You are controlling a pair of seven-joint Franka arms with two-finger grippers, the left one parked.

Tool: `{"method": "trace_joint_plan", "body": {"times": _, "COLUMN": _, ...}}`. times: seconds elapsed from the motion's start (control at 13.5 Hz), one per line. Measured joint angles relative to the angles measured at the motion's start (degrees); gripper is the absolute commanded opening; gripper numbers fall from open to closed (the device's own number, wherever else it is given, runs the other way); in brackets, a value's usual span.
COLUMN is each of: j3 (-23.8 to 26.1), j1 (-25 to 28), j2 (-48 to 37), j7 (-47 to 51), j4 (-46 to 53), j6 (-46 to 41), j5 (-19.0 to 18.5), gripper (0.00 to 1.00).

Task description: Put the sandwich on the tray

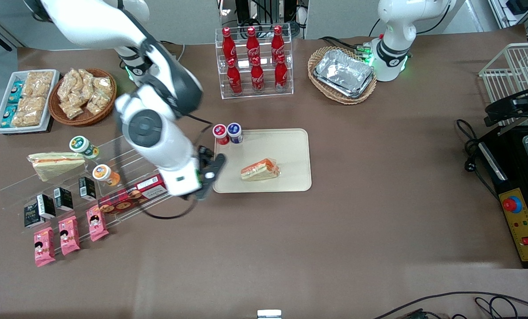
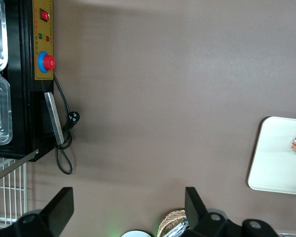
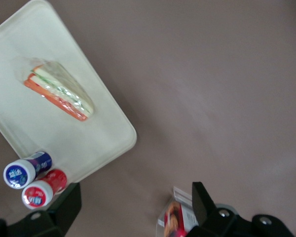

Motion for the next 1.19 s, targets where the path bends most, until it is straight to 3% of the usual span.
{"method": "trace_joint_plan", "body": {"times": 0.37, "j3": -1.41, "j1": -7.38, "j2": -8.59, "j7": 13.16, "j4": -0.05, "j6": -5.66, "j5": 0.00, "gripper": 1.00}}
{"method": "trace_joint_plan", "body": {"times": 0.82, "j3": -7.21, "j1": -7.84, "j2": -13.42, "j7": 26.98, "j4": -0.10, "j6": -7.45, "j5": 0.00, "gripper": 1.00}}
{"method": "trace_joint_plan", "body": {"times": 1.19, "j3": -16.39, "j1": -8.08, "j2": -16.03, "j7": 28.28, "j4": 1.91, "j6": -14.58, "j5": 0.06, "gripper": 1.00}}
